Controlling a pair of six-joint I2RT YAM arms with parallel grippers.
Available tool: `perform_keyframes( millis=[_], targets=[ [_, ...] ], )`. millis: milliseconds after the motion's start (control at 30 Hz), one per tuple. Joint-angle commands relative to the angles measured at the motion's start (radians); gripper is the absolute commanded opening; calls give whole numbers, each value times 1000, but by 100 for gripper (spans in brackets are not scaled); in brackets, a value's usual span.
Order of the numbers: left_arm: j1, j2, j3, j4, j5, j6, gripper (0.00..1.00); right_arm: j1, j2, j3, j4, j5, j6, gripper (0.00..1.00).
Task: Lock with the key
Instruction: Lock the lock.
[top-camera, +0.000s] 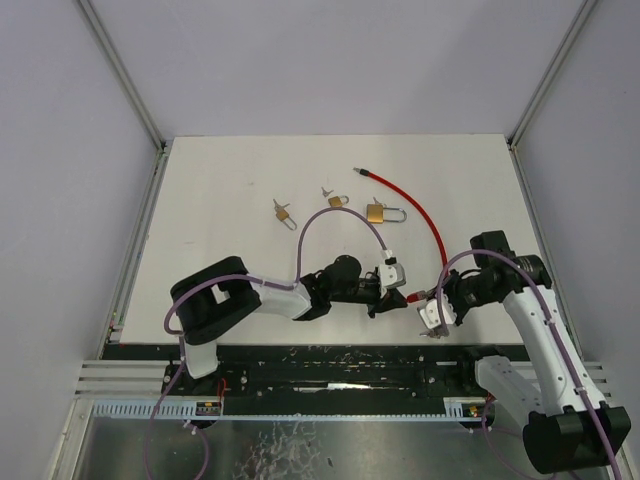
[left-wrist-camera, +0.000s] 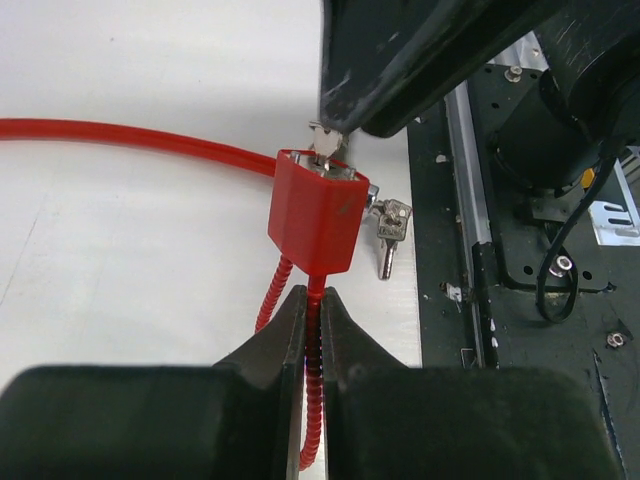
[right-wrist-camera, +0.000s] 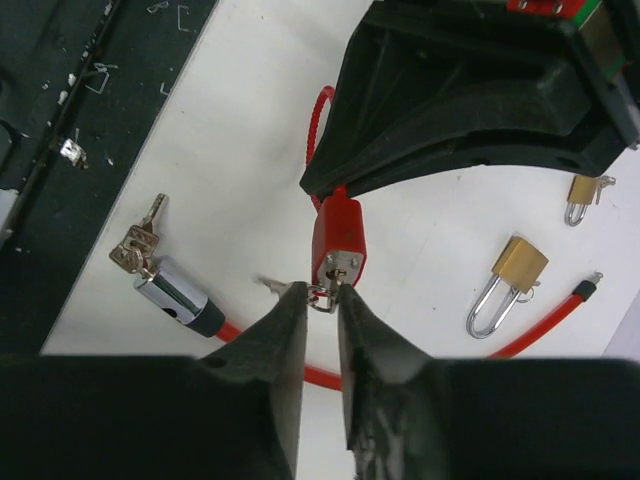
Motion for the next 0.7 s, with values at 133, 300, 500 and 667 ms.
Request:
perform_keyframes(
  millis=[133, 300, 500, 667],
  targets=[
    [10, 6, 15, 3, 27, 15, 0, 4, -58, 50, -79, -54, 137, 36],
    [10, 5, 15, 5, 29, 14, 0, 4, -25, 62, -49, -63, 199, 42],
    [10, 0, 5, 12, 32, 14, 0, 4, 56, 57, 14, -90, 243, 43],
    [11, -1, 6, 14, 33, 13, 0, 3, 100, 58, 31, -60, 239, 36]
  ],
)
